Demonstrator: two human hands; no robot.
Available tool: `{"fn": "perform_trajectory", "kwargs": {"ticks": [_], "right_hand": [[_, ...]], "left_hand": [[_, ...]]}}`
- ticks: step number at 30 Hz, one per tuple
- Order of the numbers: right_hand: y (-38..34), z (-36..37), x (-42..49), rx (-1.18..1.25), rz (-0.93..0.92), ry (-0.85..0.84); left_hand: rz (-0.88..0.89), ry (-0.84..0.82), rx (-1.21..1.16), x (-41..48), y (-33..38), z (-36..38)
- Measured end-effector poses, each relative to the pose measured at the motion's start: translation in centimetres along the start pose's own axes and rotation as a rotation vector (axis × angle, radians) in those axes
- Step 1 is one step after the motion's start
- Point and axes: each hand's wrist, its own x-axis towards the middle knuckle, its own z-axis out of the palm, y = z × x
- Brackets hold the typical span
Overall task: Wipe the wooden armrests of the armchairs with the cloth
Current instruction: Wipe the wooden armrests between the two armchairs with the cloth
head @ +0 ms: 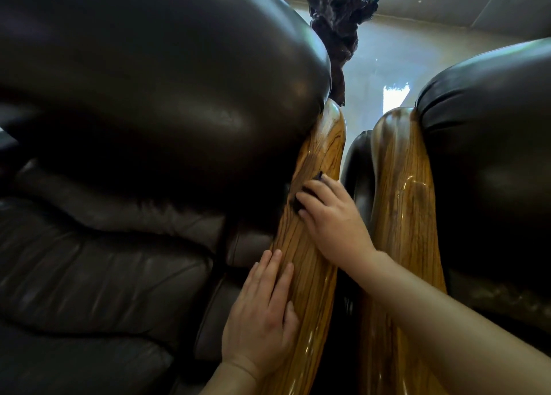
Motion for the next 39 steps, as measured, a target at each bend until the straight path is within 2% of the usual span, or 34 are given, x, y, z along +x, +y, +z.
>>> {"fn": "perform_trajectory", "kwargs": {"ticks": [2,3,8,10,12,15,17,19,21,25,27,29,32,36,39], "right_hand": [[0.7,-0.4,-2.0,-0.014,-0.105,-0.036],[1.4,-0.5,-1.9,0.0,-0.092,-0.027],[3.2,0.3,6.0,0.212,0.434,0.082],[3.5,0.8,8.8,0.252,0.528,0.091],[3.2,1.0,9.2,0.215,0.449,0.092],[1.9,0.8,5.1,0.12,0.1,0.092],[1.6,0.4,1.5,0.086,-0.142,0.004],[2.9,0.2,1.5,0.055,-0.259,-0.026],[4.1,0.5,4.1,0.058,-0.135,0.077],[5.2,1.4,10.6,0.18,0.353,0.157],[6.1,1.8,12.9,0.205,0.482,0.132],[6.7,2.0,13.8,0.212,0.514,0.106],[5.3,1.5,11.2,0.248,0.408,0.126],[1.9,1.4,3.7,0.063,0.034,0.071],[2.2,1.0,1.7,0.007,-0.174,-0.056]], "left_hand": [[0.0,-0.003,0.004,0.0,-0.1,0.0],[0.003,-0.003,0.002,0.0,-0.1,0.0],[0.012,0.026,-0.033,0.1,0.0,0.2],[0.008,0.031,-0.033,0.2,0.0,0.1],[0.011,0.034,-0.017,0.3,0.0,0.1],[0.017,0.037,-0.007,0.3,0.1,-0.1],[0.02,0.038,-0.006,0.4,0.2,-0.3],[0.019,0.051,0.003,0.6,0.1,-0.2],[0.02,0.066,0.002,0.5,0.1,0.0],[0.023,0.091,0.015,0.5,0.0,0.3],[0.023,0.097,0.029,0.6,-0.1,0.4],[0.03,0.101,0.035,0.7,-0.2,0.5],[0.032,0.094,0.012,0.6,-0.2,0.4],[0.025,0.045,0.013,0.6,-0.1,0.2],[0.007,0.024,-0.005,0.5,-0.1,0.1]]}}
